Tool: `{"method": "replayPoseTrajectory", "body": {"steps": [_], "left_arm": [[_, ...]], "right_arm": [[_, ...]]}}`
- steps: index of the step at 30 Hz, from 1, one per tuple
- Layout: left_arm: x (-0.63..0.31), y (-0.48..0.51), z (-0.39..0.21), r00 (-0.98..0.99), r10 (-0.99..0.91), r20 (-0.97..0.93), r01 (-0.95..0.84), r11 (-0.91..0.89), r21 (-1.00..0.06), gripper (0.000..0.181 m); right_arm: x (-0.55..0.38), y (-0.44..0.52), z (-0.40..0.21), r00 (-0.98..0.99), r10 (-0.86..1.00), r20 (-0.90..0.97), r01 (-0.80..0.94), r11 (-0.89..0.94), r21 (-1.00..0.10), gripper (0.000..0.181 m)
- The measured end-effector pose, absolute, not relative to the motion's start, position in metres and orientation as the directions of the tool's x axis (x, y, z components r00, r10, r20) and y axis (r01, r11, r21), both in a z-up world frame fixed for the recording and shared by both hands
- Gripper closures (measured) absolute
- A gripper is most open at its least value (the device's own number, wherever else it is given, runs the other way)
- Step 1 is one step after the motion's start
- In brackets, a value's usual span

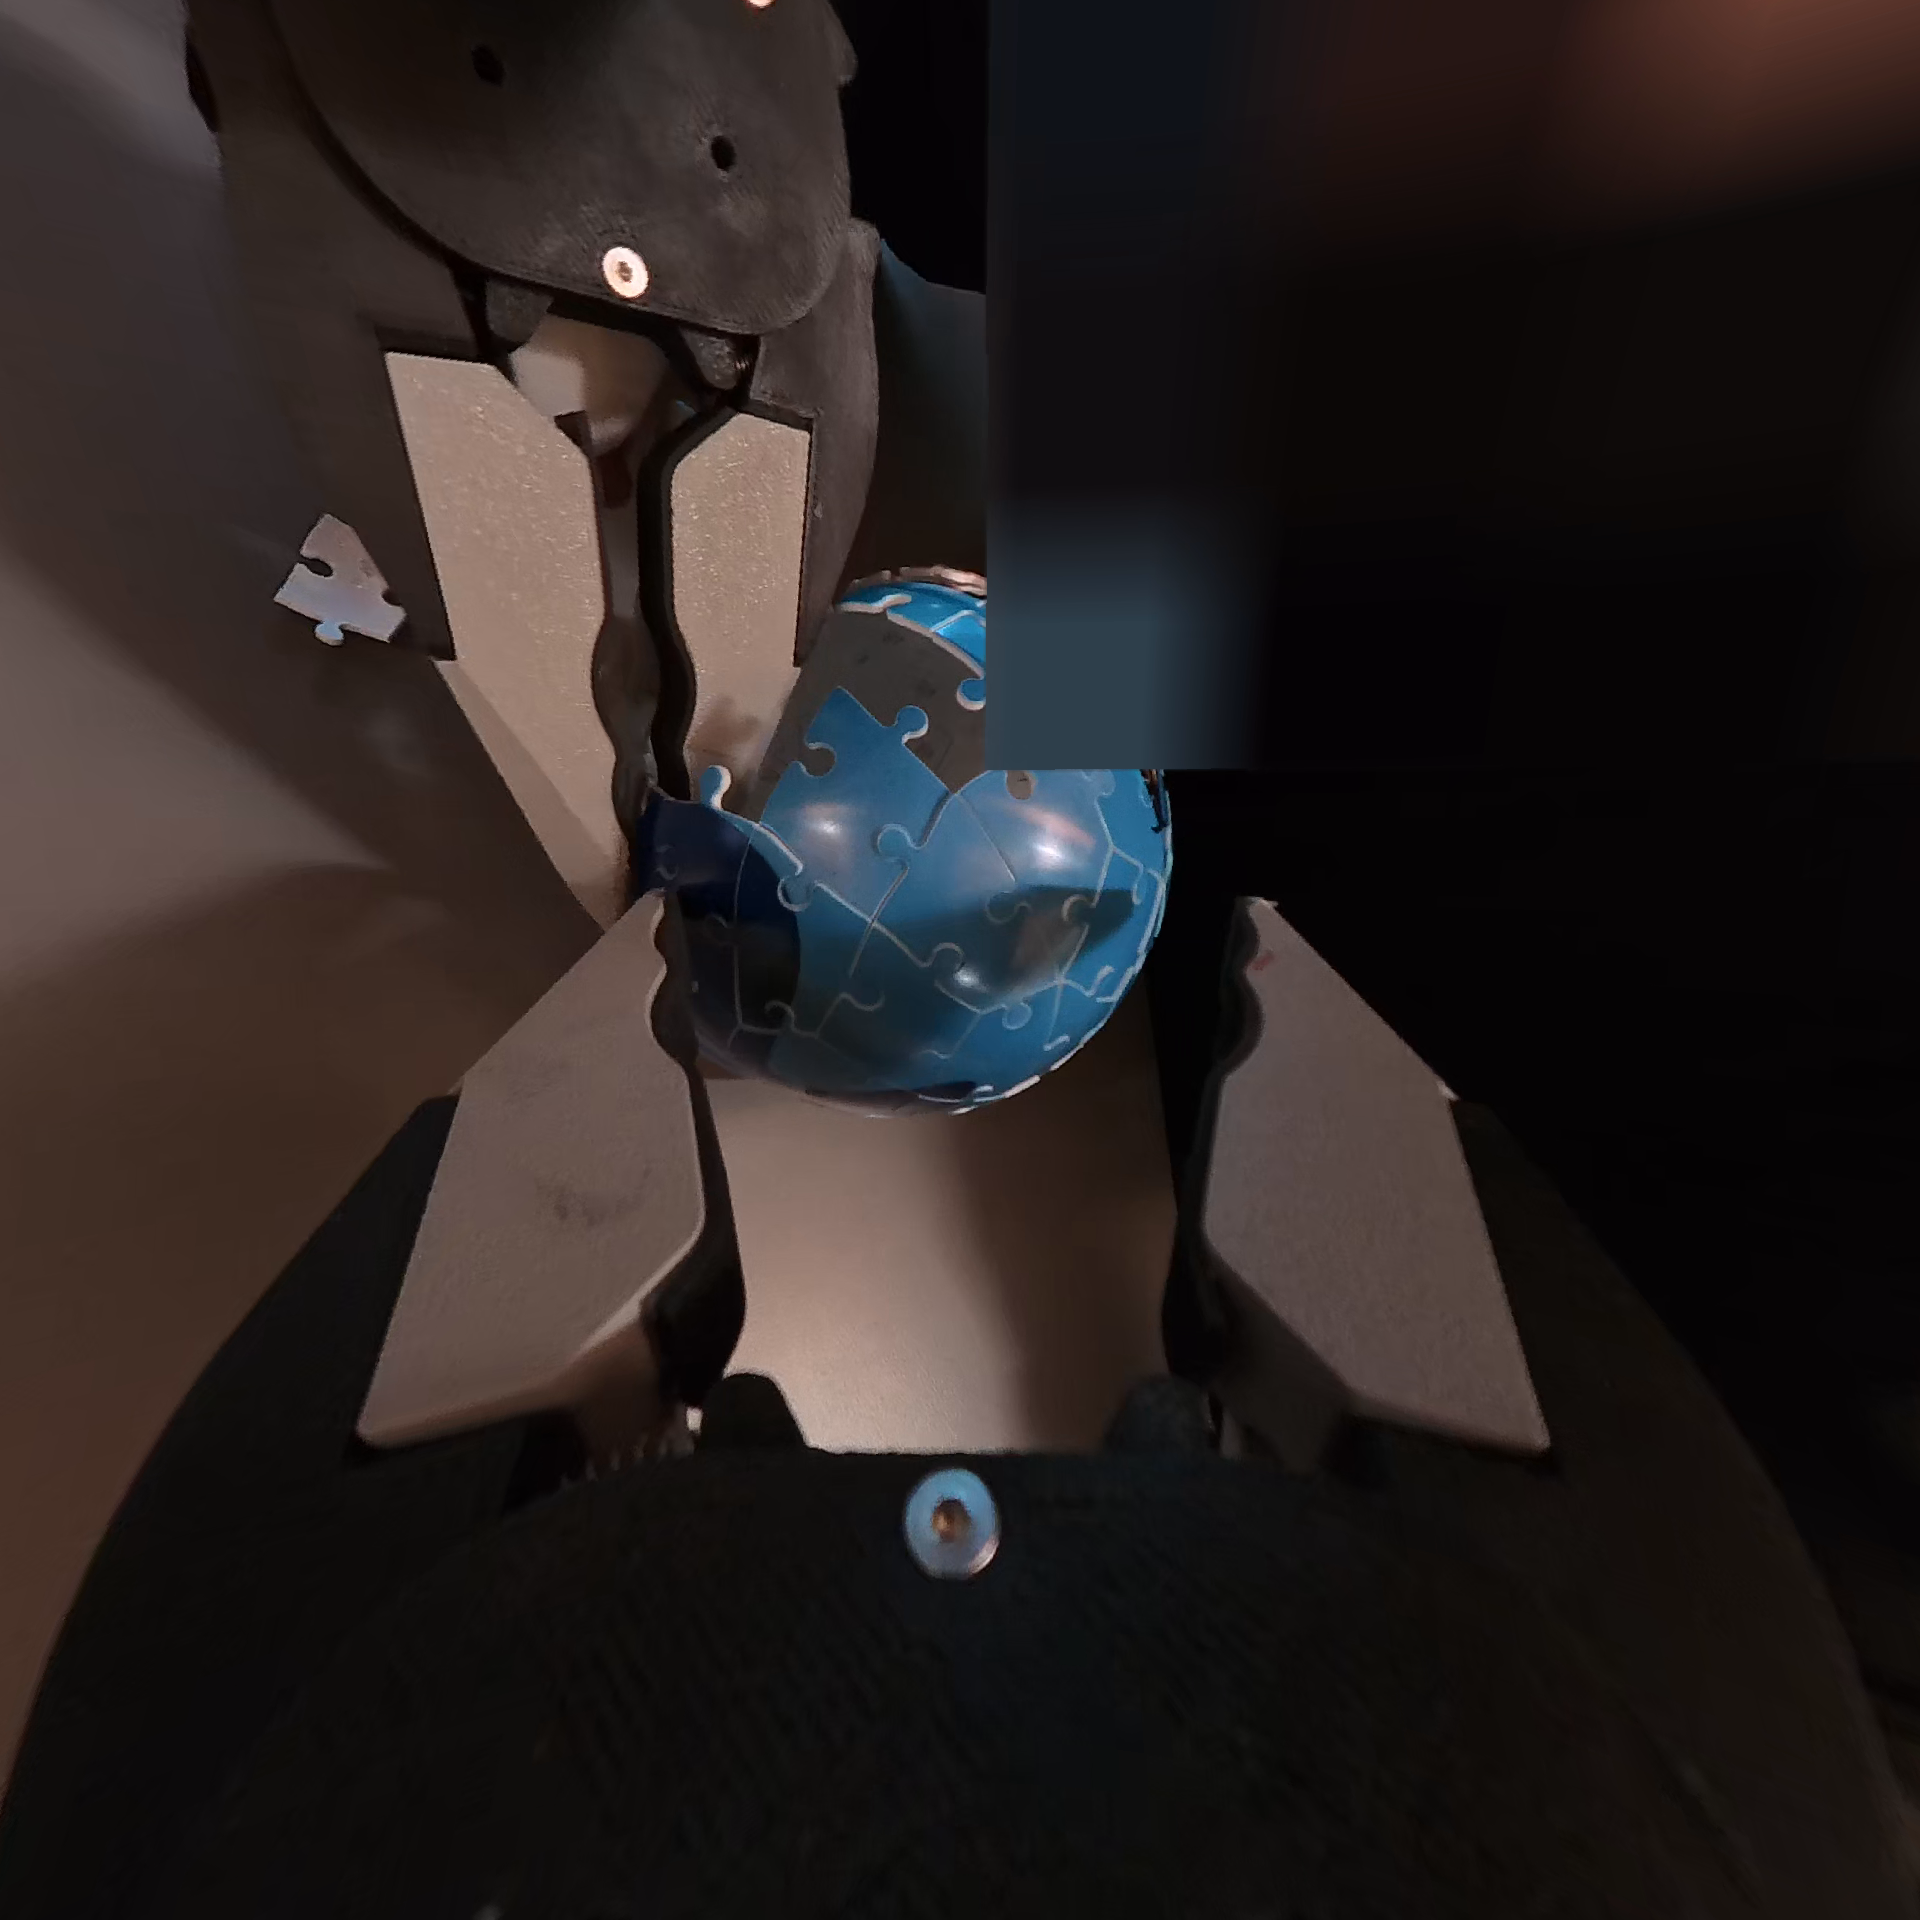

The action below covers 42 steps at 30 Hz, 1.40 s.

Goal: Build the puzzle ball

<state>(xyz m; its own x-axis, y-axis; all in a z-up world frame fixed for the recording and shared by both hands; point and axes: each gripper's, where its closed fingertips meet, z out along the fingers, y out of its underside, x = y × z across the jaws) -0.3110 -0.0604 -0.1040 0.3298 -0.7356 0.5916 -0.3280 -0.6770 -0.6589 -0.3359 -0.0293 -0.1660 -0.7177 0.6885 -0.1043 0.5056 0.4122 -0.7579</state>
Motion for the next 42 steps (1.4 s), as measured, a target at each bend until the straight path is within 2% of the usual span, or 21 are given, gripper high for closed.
{"method": "replayPoseTrajectory", "body": {"steps": [13,42], "left_arm": [[-0.3127,-0.0621,-0.1042,0.326,-0.737,0.593,-0.325,-0.676,-0.661,0.082],[-0.3109,-0.0641,-0.1018,0.332,-0.742,0.583,-0.331,-0.67,-0.665,0.079]], "right_arm": [[-0.3409,-0.0285,-0.1566,-0.707,0.707,-0.036,0.443,0.402,-0.802,0.178],[-0.3417,-0.0293,-0.1557,-0.709,0.698,0.101,0.358,0.48,-0.801,0.181]]}}
